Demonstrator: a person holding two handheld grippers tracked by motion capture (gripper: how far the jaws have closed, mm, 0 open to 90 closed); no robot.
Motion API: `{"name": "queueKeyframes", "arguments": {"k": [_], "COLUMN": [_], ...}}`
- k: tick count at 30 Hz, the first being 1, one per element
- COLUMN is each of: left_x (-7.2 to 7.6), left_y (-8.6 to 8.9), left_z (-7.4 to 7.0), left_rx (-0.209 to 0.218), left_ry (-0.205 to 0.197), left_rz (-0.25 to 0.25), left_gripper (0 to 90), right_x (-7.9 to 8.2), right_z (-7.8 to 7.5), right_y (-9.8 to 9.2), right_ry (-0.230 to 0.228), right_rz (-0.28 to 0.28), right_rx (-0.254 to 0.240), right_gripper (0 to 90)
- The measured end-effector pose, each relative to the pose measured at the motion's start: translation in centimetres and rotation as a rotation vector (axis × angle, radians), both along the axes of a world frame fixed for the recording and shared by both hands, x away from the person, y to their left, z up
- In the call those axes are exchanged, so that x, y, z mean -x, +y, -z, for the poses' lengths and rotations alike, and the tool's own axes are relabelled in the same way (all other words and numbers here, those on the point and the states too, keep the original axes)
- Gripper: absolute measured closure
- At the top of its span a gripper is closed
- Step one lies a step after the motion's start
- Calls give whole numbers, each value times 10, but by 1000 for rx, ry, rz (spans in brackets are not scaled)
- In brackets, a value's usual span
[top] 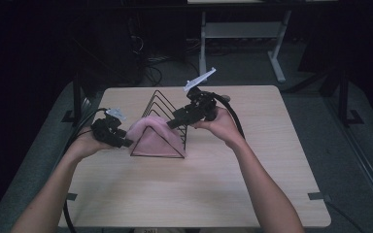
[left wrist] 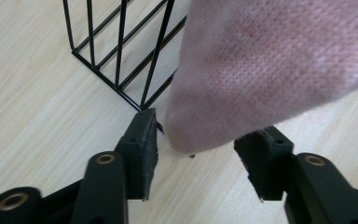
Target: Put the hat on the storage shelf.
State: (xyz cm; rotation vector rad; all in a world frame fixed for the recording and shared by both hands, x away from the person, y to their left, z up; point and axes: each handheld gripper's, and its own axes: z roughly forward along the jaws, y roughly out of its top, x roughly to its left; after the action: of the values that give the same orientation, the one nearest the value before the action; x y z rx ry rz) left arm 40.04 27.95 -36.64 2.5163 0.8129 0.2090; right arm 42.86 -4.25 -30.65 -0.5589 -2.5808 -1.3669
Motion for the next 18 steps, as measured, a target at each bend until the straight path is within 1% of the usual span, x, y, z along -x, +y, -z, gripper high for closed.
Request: {"name": "queueKeyframes", "arguments": {"k": [3, 5, 6, 7, 10, 12, 14, 16, 18], "left_x": [2, 2, 4, 4, 6, 8, 9, 10, 11], "left_y": [2, 5, 5, 7, 11, 14, 16, 18, 19], "left_z": [-1, 0, 1, 1, 3, 4, 4, 4, 4], "left_rx": [3, 13, 27, 18, 37, 39, 31, 42, 43], "left_ry": [5, 9, 11, 11, 12, 12, 10, 4, 3], "left_rz": [-1, -12, -26, -21, -40, -42, -47, -57, -55], "left_gripper": [441, 409, 393, 382, 363, 359, 349, 346, 345], "right_x": [-1, -1, -1, -1, -1, -1, 0, 1, 2], "right_z": [2, 2, 3, 3, 3, 4, 5, 6, 7], "right_y": [-8, -13, -15, -18, -26, -31, -37, -42, -48], "right_ry": [3, 13, 14, 13, 11, 13, 18, 15, 16], "right_rz": [24, 36, 42, 53, 75, 89, 100, 111, 117], "right_rx": [0, 5, 1, 10, 12, 16, 14, 14, 15], "right_gripper": [363, 353, 345, 337, 316, 301, 298, 290, 285]}}
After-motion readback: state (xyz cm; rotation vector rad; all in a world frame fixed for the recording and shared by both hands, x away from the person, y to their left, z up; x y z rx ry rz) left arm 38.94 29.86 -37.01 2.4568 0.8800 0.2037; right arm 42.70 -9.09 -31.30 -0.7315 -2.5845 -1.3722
